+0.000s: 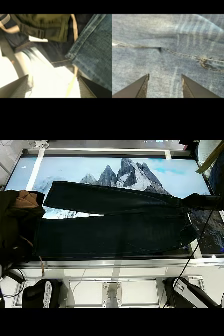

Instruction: Fold the clothes and pants, and hang the long-sleeved shirts on hangers.

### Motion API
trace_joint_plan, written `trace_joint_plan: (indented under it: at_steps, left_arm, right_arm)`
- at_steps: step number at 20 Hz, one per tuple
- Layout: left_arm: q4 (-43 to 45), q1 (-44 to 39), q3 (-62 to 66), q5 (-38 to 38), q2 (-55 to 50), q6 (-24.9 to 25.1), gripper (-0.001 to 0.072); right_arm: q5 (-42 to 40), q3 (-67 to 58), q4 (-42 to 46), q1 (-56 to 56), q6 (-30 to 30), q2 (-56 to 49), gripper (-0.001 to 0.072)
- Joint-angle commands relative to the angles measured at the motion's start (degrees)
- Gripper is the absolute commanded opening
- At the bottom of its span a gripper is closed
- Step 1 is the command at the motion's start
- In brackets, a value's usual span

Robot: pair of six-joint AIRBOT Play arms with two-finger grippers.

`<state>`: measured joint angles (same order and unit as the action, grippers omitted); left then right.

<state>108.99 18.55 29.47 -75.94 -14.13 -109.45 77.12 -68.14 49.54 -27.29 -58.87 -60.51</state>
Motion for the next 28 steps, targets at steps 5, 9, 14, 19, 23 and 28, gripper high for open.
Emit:
trace_joint_plan:
  at_steps: [5,9,14,19,23,28]
  left_arm:
    - [-14.2,4.9,-4.3,13.0,-16.2,-8.0,0.0683]
    - [-25.4,19.7,-2.5,13.5,-28.7,5.5,0.0681]
    - [-51.1,44.9,1.0,10.1,-38.0,25.1,0.0678]
    - [-57.7,46.1,1.0,8.5,-46.3,35.1,0.0676]
    - [-55.0,46.6,1.4,7.9,-48.2,36.6,0.0675]
    - [-50.3,46.4,2.3,5.4,-48.6,35.0,0.0673]
  right_arm:
    - [7.1,-0.6,0.2,0.1,-0.2,0.0,0.0448]
    - [11.6,-0.6,1.5,0.0,-0.1,0.0,0.0449]
    - [12.6,-0.6,1.4,0.1,-1.1,0.0,0.0449]
    - [16.2,-0.6,1.5,0.1,-2.0,0.0,0.0449]
    - [18.8,-0.6,1.5,0.1,-2.0,0.0,0.0449]
    - [18.8,-0.6,1.8,0.1,-1.9,0.0,0.0448]
